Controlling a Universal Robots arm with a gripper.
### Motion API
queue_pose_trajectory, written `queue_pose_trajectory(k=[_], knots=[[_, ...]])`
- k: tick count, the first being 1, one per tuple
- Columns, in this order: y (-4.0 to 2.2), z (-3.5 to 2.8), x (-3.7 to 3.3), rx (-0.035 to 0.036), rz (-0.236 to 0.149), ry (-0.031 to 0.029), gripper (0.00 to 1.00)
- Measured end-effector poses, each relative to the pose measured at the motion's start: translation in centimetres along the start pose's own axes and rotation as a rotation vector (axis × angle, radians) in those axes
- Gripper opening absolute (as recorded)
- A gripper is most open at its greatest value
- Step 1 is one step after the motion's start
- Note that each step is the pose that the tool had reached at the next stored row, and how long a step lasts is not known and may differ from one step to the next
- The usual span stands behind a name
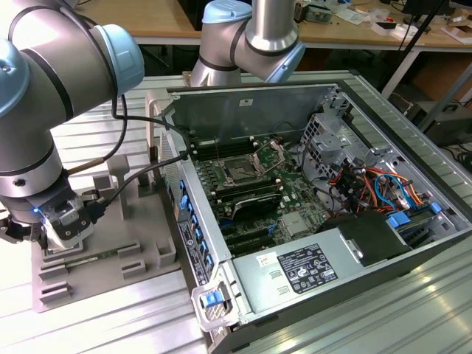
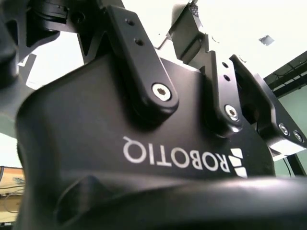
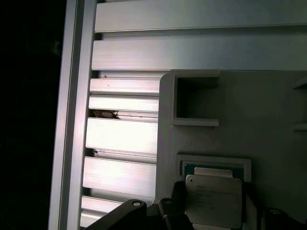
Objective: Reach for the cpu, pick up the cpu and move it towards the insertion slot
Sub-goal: 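Pick up the cpu and move it towards the insertion slot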
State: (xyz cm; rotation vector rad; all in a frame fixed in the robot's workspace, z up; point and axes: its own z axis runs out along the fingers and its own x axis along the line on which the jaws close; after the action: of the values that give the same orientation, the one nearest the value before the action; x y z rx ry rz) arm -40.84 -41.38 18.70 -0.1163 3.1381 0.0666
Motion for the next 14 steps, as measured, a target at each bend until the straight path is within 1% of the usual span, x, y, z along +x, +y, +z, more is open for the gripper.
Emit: queue_pose_trajectory(k=[4,14], knots=[[0.01,-0.25,0.0,0.0,0.0,0.0001,0.56],[0.02,-0.45,0.0,0.0,0.0,0.0002,0.56]])
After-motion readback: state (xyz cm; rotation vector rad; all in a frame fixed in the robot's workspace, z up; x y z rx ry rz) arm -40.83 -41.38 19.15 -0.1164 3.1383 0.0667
